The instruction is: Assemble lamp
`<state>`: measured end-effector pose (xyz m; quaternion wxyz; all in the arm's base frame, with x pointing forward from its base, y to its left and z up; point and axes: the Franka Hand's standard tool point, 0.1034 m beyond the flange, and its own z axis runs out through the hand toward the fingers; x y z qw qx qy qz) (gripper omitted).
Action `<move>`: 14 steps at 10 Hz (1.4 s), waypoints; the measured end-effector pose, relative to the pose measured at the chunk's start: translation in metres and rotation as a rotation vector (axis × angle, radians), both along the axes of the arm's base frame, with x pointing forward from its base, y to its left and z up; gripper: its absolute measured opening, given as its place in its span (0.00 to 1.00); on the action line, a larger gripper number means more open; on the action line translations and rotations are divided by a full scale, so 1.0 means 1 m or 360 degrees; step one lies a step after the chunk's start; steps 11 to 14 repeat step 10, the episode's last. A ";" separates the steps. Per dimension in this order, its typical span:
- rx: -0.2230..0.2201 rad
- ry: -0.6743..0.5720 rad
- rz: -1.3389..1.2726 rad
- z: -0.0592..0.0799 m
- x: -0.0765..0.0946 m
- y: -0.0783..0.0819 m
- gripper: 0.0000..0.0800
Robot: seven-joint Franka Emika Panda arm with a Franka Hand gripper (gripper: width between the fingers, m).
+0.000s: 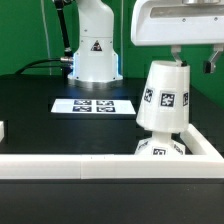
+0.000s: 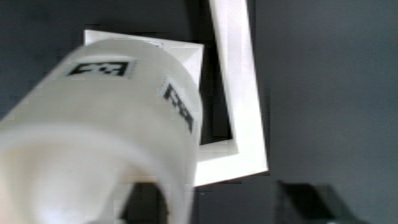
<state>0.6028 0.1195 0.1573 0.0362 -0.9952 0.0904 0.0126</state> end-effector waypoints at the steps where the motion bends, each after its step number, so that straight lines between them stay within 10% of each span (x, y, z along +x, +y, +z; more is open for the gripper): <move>1: -0.0003 0.0018 -0.0021 0.008 -0.002 -0.004 0.55; 3: -0.0021 0.0042 -0.0056 0.020 -0.005 -0.006 0.83; 14: -0.0061 0.0031 -0.0053 0.014 -0.011 0.003 0.87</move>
Offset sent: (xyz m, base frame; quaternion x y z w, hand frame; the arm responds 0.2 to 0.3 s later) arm -0.0136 -0.0116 0.0161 -0.0569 -0.0073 0.0514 0.9970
